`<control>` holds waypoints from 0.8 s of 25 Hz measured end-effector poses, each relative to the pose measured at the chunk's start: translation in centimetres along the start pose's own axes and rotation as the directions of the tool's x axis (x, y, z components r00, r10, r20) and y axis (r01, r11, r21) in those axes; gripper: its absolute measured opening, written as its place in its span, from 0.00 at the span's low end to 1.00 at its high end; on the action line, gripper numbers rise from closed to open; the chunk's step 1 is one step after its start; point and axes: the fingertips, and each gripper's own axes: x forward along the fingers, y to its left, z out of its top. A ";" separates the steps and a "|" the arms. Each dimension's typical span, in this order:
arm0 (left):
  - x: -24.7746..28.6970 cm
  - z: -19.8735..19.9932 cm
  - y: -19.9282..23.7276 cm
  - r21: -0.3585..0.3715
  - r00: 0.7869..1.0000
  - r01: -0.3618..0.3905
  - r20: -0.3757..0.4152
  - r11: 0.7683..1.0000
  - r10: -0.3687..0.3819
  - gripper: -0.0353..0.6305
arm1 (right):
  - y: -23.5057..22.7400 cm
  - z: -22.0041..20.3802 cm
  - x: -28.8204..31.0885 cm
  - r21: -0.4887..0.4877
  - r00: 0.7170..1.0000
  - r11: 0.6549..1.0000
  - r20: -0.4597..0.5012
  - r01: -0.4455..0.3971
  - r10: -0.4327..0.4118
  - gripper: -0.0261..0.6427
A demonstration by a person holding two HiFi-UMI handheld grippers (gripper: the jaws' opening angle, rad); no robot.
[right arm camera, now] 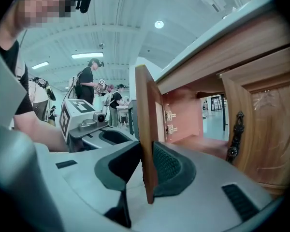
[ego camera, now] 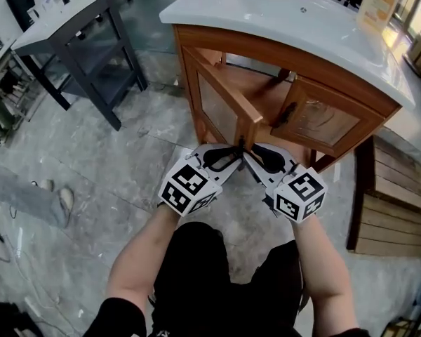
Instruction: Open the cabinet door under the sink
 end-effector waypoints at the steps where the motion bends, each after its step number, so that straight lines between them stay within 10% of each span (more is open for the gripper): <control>1: -0.5 -0.2 0.0 0.001 1.000 -0.010 -0.003 1.000 0.010 0.19 | 0.5 0.0 0.1 0.004 1.000 1.000 -0.002 -0.003 0.003 0.17; 20: -11.0 -4.6 2.3 -0.037 0.971 -0.228 -0.076 0.973 0.225 0.36 | 10.4 0.3 6.0 -0.011 0.954 0.956 -0.063 -0.294 0.293 0.17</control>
